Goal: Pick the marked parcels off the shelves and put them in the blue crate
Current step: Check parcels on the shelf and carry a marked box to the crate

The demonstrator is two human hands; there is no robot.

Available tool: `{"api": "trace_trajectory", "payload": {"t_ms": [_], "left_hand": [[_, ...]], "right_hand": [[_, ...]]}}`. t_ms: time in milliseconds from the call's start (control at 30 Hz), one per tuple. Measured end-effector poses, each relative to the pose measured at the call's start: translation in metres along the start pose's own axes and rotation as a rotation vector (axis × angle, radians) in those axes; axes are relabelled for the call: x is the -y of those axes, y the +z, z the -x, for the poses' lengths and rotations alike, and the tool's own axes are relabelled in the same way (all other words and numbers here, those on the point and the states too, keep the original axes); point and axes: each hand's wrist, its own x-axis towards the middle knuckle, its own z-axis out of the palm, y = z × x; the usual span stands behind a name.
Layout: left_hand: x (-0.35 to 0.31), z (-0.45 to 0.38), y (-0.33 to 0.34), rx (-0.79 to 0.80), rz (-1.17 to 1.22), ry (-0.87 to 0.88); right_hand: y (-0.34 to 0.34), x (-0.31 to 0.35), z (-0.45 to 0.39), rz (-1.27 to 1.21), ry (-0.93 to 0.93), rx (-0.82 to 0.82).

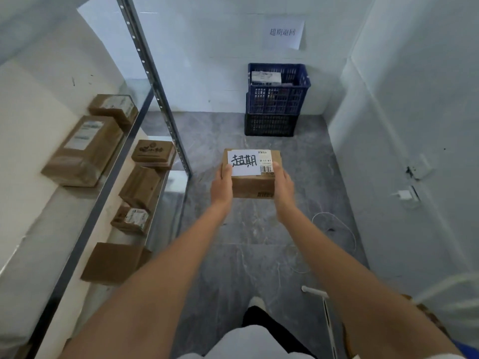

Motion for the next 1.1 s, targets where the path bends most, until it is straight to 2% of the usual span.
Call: {"api": "trace_trajectory", "payload": {"t_ms": [233,500,700,1100], "left_hand": [[-0.030,-0.072,0.054,0.011,0.029,-0.039],[-0.044,-0.175,0.088,0.073,0.042,-0.131],[-0.075,-0.246,0.110,0.121,0.083,-0.123],[-0.116,-0.392,0.181,0.144,0.062,-0.125]], "right_hand": [[-0.010,0.031,-0.085,0.004,0.027,-0.010],[0.012,0.061,-0.182,0.047,0.012,-0.031],[0.030,0.085,-0.247,0.014,0.046,-0.090],[0.042,0.138,-0.401,0.003,0.063,-0.088]]}}
